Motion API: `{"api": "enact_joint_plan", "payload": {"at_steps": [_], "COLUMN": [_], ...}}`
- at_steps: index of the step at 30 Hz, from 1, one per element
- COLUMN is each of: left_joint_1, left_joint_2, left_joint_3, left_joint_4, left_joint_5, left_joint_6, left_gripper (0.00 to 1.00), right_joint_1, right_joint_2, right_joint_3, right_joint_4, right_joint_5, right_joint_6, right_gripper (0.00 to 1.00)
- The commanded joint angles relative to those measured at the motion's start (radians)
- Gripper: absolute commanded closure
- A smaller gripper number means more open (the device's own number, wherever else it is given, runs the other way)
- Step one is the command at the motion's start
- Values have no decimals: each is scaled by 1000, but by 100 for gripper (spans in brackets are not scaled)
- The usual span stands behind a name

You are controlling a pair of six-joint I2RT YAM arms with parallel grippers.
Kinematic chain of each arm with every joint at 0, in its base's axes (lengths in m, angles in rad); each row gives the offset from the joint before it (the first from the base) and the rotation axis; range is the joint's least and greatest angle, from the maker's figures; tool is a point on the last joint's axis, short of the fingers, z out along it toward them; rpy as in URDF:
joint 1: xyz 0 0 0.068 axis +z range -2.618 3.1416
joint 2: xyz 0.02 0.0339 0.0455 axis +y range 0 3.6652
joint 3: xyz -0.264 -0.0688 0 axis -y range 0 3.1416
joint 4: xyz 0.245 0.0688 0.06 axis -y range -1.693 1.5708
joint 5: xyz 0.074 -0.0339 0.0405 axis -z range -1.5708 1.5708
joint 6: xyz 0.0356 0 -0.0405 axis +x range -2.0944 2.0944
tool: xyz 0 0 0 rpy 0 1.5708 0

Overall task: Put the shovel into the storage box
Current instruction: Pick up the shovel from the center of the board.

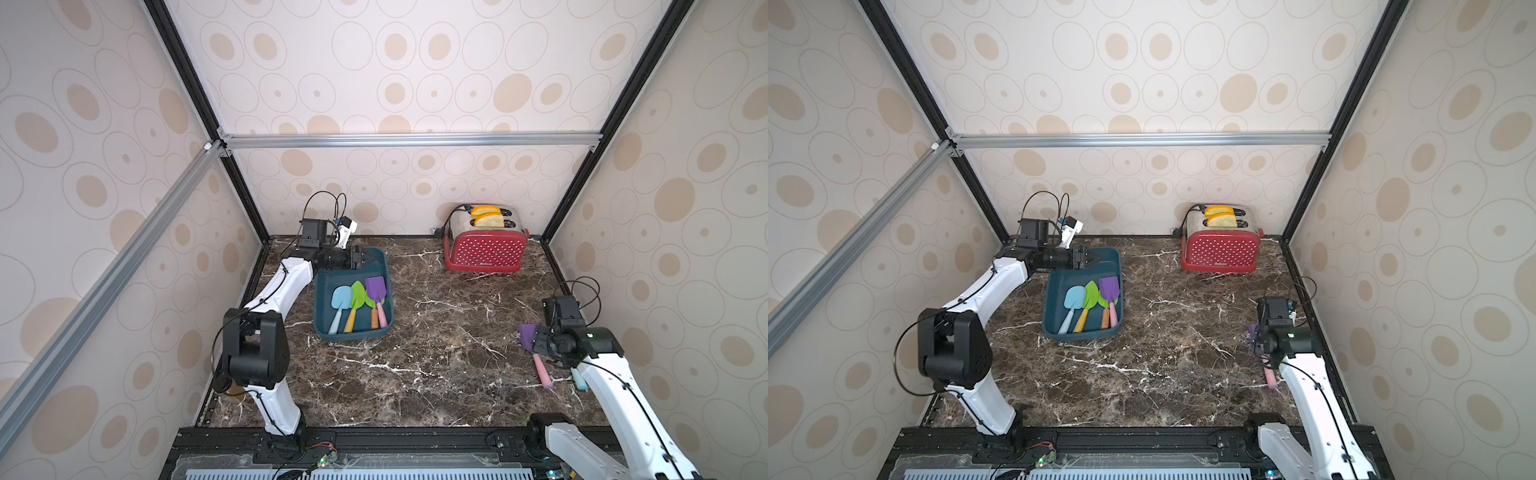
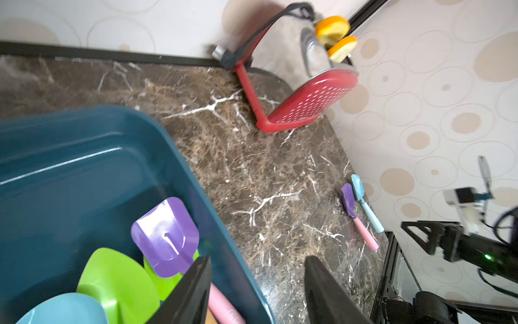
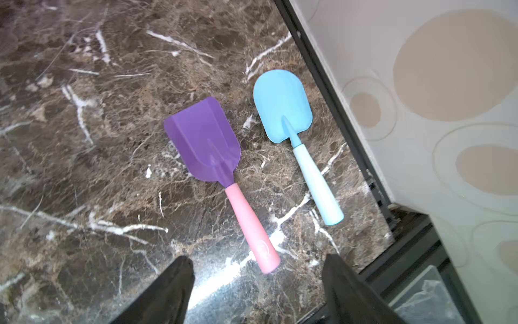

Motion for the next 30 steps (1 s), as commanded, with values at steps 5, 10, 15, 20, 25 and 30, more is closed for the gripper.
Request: {"api": "enact_joint_plan", "payload": {"at_steps": [5,10,15,20,25,30], "left_joint_1": [-31,-32,-32,-32,-32,-29], "left_joint_2": [-51,-59,-82,-102,-118,-122], "left_joint_3": [-89,-117,-121,-119,-117,-112], "left_joint_4": [105,103,88,88,77,68], "left_joint_5": [4,0,-5,-3,-6,-9], "left_joint_6": [-62,-51,-32,-27,-14,-10], "left_gripper": [39,39,39,39,39,39], "right_joint_1": [-101,-124,-193,-232,-242,-244], "right_joint_2": [171,271,358,425,479,552], "right_joint_3": [-62,-116,-135,-116,-99,-77], "right_joint_4": [208,272,310,320,326,327], "right_joint_5": [-252,-285,-321,-339,-367,-437], "right_joint_6": [-59,-61,-74,-92,-106,-127], "right_gripper": [24,23,21,21,24,32]}}
